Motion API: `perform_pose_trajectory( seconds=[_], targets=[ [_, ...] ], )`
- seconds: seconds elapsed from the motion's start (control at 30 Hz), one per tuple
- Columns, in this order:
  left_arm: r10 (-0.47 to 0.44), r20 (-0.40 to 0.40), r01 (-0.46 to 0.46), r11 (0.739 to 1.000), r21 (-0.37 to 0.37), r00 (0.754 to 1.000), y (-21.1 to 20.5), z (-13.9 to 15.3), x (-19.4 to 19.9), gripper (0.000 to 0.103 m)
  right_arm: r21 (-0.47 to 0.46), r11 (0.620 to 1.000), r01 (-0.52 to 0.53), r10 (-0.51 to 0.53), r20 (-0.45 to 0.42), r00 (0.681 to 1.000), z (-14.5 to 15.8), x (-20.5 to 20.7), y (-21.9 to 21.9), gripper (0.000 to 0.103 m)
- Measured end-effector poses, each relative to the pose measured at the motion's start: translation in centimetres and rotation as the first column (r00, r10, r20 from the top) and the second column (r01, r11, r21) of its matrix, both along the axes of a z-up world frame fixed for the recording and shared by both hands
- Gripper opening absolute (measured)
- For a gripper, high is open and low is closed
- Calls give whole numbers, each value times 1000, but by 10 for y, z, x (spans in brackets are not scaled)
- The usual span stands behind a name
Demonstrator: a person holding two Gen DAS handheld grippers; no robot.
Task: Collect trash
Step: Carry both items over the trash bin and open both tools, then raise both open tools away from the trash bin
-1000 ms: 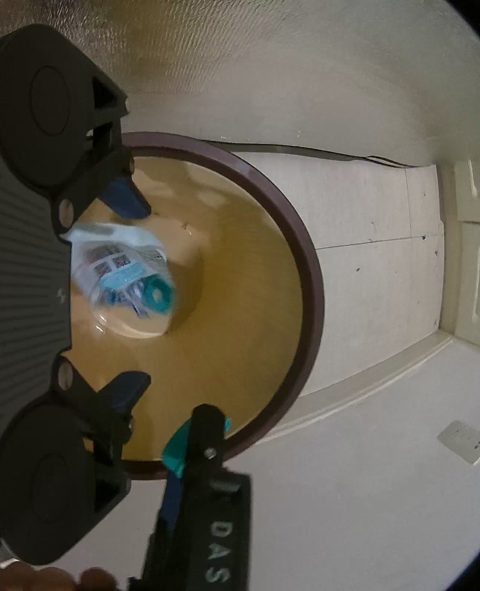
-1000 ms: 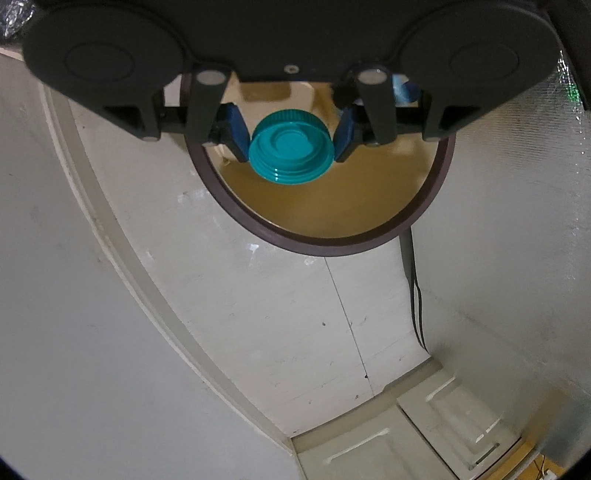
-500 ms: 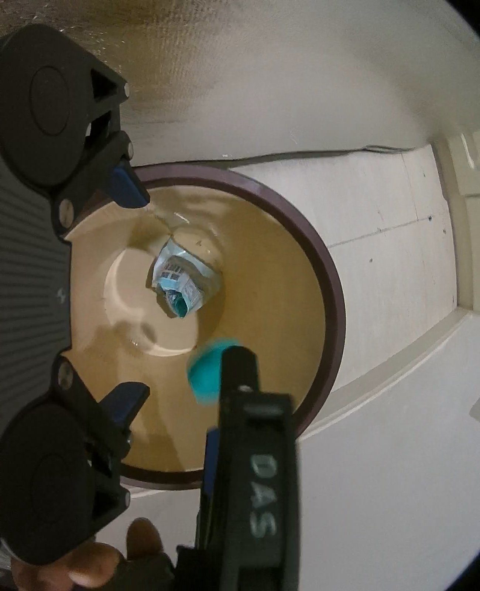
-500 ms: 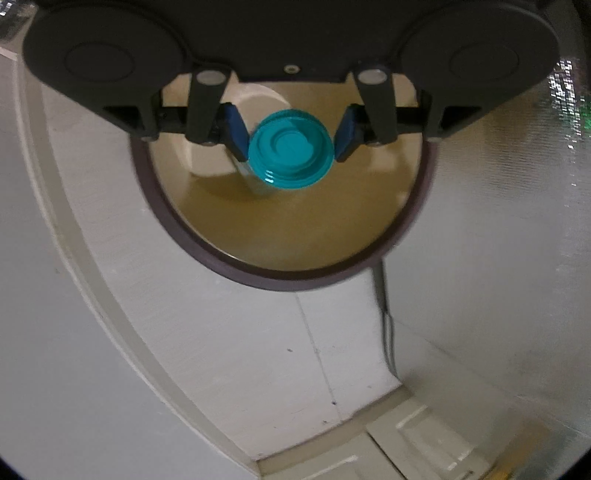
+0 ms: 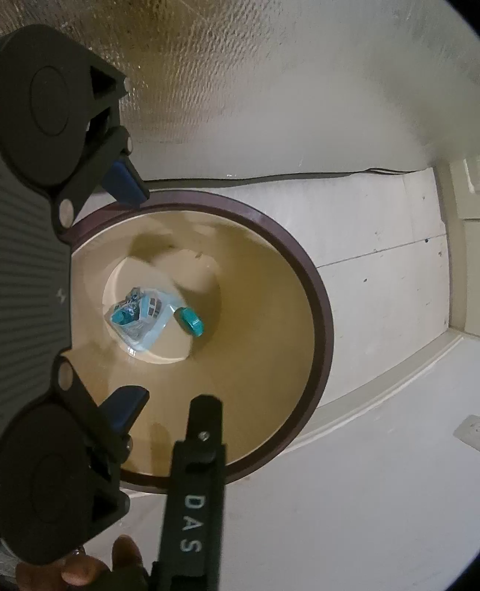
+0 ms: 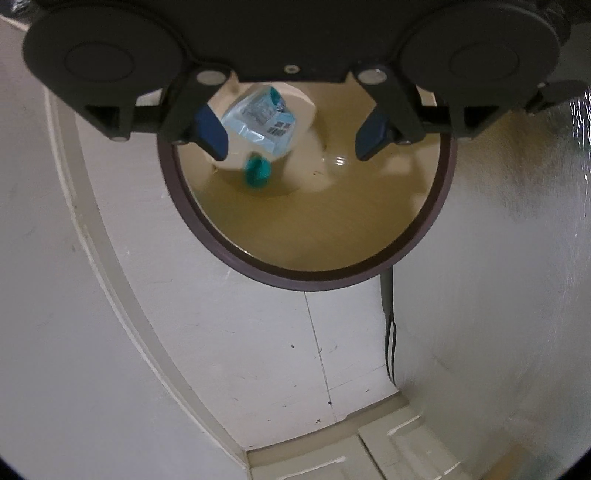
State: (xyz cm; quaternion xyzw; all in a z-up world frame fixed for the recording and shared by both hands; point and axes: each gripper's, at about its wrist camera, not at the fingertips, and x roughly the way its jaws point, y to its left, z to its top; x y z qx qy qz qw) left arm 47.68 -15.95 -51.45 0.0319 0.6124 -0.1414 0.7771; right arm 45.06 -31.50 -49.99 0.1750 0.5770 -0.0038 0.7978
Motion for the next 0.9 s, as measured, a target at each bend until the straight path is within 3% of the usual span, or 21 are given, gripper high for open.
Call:
perform_pose_trajectory(
  seconds=[0.47, 0.7, 0.9],
  targets=[
    [61, -1, -61, 997, 54, 998, 20, 20, -17, 103, -91, 993, -72, 74, 15, 997, 18, -28, -8, 82],
    [97, 24, -98, 991, 90, 995, 30, 33, -24, 103, -155, 984, -89, 94, 21, 995, 22, -44, -11, 99],
    [108, 29, -111, 986, 125, 994, 35, 38, -32, 103, -198, 976, -91, 98, 27, 995, 26, -53, -10, 103]
  ],
)
